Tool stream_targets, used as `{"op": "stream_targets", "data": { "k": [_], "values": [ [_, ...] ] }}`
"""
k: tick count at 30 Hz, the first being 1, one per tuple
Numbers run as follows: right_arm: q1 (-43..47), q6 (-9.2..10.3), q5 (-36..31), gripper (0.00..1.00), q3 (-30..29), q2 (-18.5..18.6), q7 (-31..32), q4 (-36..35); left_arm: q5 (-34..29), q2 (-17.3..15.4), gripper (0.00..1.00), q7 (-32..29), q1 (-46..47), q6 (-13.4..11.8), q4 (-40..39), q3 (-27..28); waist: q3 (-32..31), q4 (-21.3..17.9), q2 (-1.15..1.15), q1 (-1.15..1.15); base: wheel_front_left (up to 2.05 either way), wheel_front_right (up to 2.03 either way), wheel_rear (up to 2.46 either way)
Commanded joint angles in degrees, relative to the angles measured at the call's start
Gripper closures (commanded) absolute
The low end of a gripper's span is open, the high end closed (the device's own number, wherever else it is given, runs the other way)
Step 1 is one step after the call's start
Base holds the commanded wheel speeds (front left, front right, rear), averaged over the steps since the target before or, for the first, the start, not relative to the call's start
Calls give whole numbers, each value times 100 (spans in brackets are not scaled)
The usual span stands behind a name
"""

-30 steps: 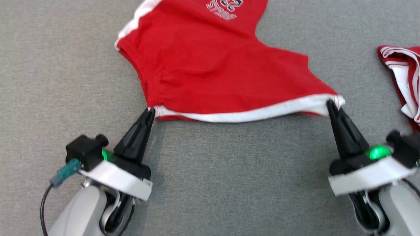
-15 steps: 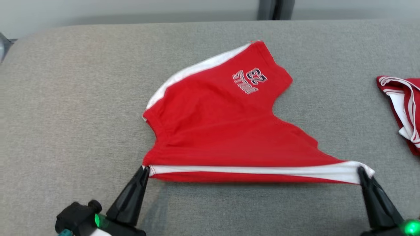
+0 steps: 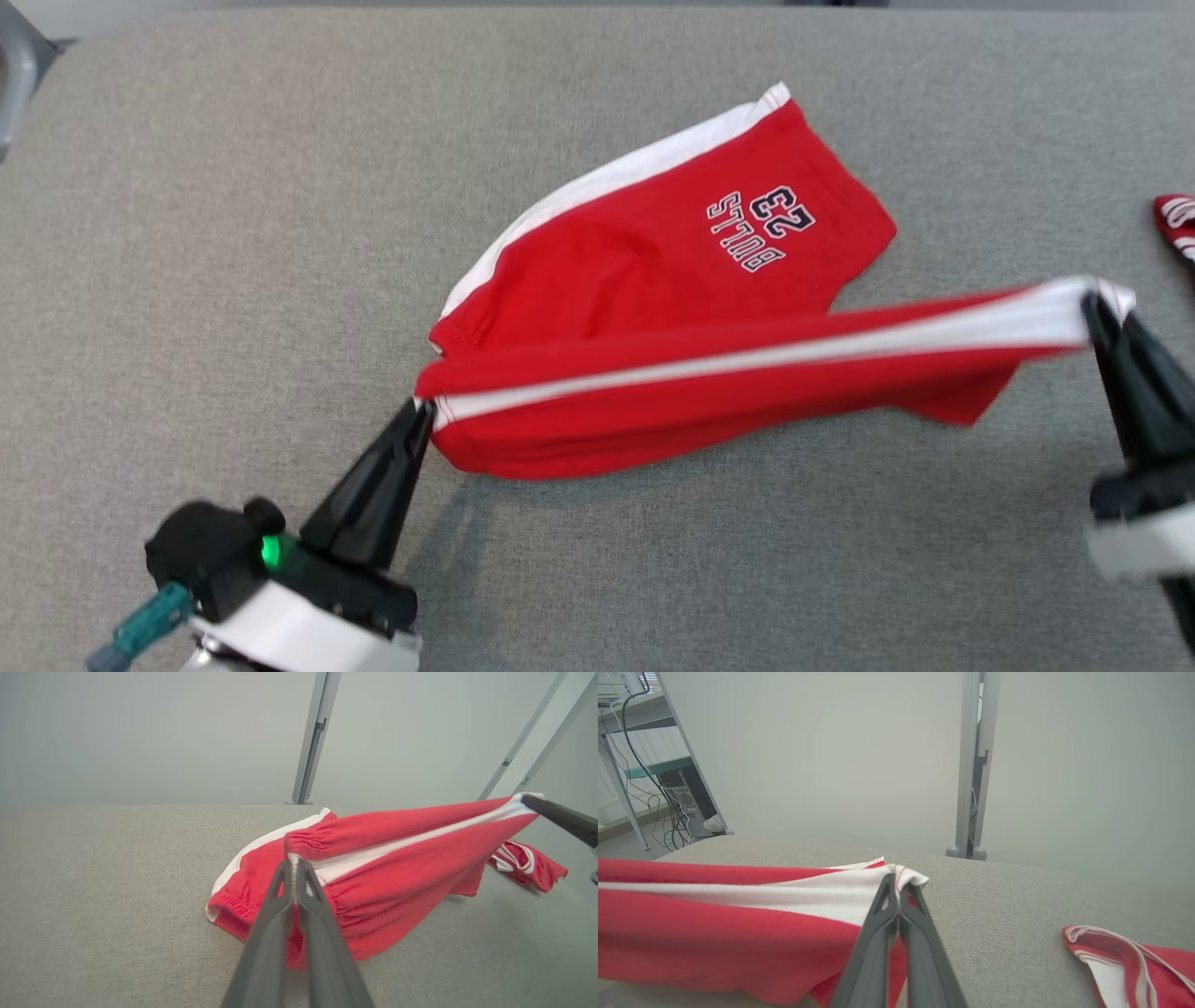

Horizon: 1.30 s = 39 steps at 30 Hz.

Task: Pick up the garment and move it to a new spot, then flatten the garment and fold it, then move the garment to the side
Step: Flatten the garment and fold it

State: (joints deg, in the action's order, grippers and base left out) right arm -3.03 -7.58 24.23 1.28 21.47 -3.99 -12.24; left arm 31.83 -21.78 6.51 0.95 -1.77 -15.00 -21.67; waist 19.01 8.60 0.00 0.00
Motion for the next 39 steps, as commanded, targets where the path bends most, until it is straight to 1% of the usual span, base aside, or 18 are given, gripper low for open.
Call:
{"op": "stream_targets", "data": {
  "k": [1, 3, 6, 11, 14, 17, 21, 24, 25, 26, 27, 31, 33, 37, 39],
  "values": [
    [-290, 16, 44, 100, 36, 118, 64, 133, -1, -27, 100, 7, 166, 24, 100, 59, 210, 45, 0, 0, 0, 0, 0],
    [-1037, 16, 59, 100, 302, 398, 234, 556, 57, 37, 100, 49, 501, 155, 345, 43, 421, 126, 0, 0, 0, 0, 0],
    [-2099, 16, 147, 100, 807, 696, 378, 1230, 71, 164, 100, 121, 1031, 384, 815, -34, 717, 338, 0, 0, 0, 0, 0],
    [-3767, 15, 314, 100, 1672, 936, 462, 2462, 98, 502, 100, 353, 1836, 629, 1660, -206, 1138, 710, 0, 0, 0, 0, 0],
    [-4570, 14, 420, 100, 2151, 925, 390, 3179, 125, 698, 100, 514, 2232, 747, 2161, -334, 1299, 907, 0, 0, 0, 0, 0],
    [-5165, 14, 529, 100, 2603, 888, 360, 3823, 174, 870, 100, 641, 2592, 830, 2614, -452, 1402, 1049, 0, 0, 0, 0, 0],
    [-5684, 11, 735, 100, 3294, 810, 315, 4530, 266, 1018, 100, 729, 2943, 902, 3181, -644, 1454, 1131, 0, 0, 0, 0, 0],
    [-5908, 11, 935, 100, 3655, 746, 158, 4927, 362, 1077, 100, 777, 3094, 919, 3519, -788, 1462, 1122, 0, 0, 0, 0, 0],
    [-5938, 11, 996, 78, 3763, 715, 86, 5014, 384, 1066, 83, 789, 3121, 924, 3602, -822, 1457, 1103, 0, 0, 0, 0, 0],
    [-5955, 11, 1069, 50, 3866, 687, -28, 5092, 416, 1058, 43, 808, 3145, 928, 3665, -847, 1443, 1078, 0, 0, 0, 0, 0],
    [-5962, 11, 1130, 0, 3941, 675, -140, 5168, 428, 1041, 0, 819, 3153, 925, 3714, -848, 1418, 1047, 0, 0, 0, 0, 0],
    [-5817, 11, 1322, 0, 4172, 636, -723, 5319, 431, 1010, 0, 858, 2977, 930, 3689, -659, 1258, 878, 0, 0, 0, 0, 0],
    [-5725, 11, 1395, 0, 4173, 602, -952, 5322, 350, 1036, 0, 862, 2836, 925, 3491, -369, 1155, 776, 0, 0, 0, 0, 0],
    [-5449, 11, 1308, 0, 3941, 506, -1124, 5188, 67, 1108, 0, 864, 2437, 840, 3054, 267, 945, 544, 0, 0, 0, 0, 0],
    [-5306, 10, 1153, 0, 3571, 441, -1131, 4881, -152, 1158, 0, 866, 2293, 768, 2843, 576, 856, 439, 0, 0, 0, 0, 0]
  ]
}}
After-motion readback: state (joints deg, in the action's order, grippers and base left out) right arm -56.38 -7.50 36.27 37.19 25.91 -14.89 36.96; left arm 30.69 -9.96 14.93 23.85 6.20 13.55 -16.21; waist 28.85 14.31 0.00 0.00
